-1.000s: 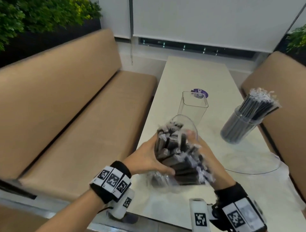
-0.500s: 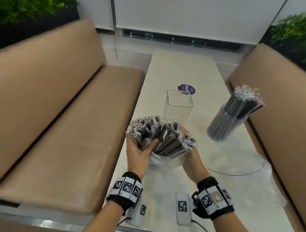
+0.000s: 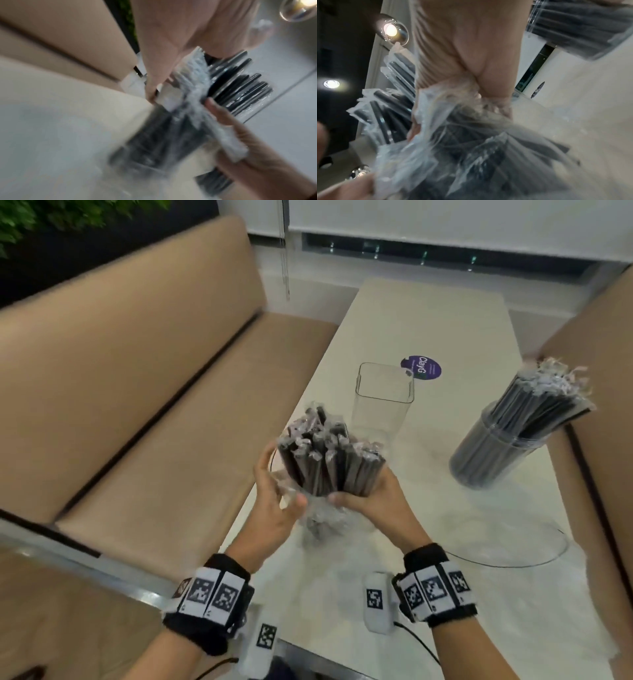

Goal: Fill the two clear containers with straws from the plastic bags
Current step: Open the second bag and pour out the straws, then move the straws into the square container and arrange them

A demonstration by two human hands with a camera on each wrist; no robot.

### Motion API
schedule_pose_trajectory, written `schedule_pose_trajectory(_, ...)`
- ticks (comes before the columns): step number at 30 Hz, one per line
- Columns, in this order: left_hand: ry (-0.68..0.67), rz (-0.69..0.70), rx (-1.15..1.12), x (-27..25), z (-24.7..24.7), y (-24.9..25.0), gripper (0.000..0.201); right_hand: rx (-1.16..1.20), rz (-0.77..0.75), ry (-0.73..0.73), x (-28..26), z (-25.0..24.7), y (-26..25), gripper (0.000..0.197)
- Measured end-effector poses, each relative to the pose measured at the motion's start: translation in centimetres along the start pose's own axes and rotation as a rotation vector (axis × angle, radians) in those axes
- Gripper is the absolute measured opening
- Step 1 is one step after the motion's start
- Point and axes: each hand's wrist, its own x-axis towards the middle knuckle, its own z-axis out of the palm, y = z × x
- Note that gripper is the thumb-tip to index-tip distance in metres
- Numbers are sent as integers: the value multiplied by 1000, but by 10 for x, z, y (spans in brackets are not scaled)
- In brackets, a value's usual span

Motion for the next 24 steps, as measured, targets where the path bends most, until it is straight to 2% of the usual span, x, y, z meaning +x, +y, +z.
schedule_pose_trajectory(2,-30,-101,52,-7,-13,-5,127,-3,38,-36,-3,-4,0,70)
schedule_pose_trajectory(3,-56,-140,102,-6,-17,-4,134,6,46,-64,-7,-3,-1,63)
schedule_pose_trajectory(5,-175,-176,184,2,-19,1,132,45,61,-106,-15,4,0,54)
schedule_pose_trajectory(6,-251,-180,208,6,-18,8,121,68,63,-119,-17,8,0,55)
schedule_pose_trajectory(7,-309,-192,222,9,-16,11,99,93,63,-136,-20,13,3,62)
schedule_pose_trajectory(8,-358,-175,230,12,-14,15,75,104,53,-138,-20,19,4,74)
schedule_pose_trajectory(9,-378,-153,222,12,-12,15,61,113,48,-139,-22,23,3,87)
schedule_pose_trajectory(11,-325,-123,227,8,-11,10,44,100,31,-139,-20,31,-5,102)
schedule_pose_trajectory(13,-203,-88,215,6,-13,11,44,34,24,-124,-17,33,-17,103)
schedule_pose_trajectory(14,-143,-59,210,8,-15,14,42,-18,13,-110,-13,32,-24,98)
schedule_pose_trajectory(15,-87,-23,213,12,-17,17,33,-69,-10,-77,-10,29,-33,91)
schedule_pose_trajectory(17,0,51,237,22,-19,31,13,-160,-83,110,-4,25,-53,78)
schedule_pose_trajectory(19,97,75,203,37,-22,30,26,-158,-223,241,1,26,-67,74)
schedule_pose_trajectory(21,132,39,169,51,-23,21,34,-99,-294,279,8,34,-71,69)
schedule_pose_trajectory(24,112,-18,151,54,-21,3,46,-82,-194,345,18,50,-55,54)
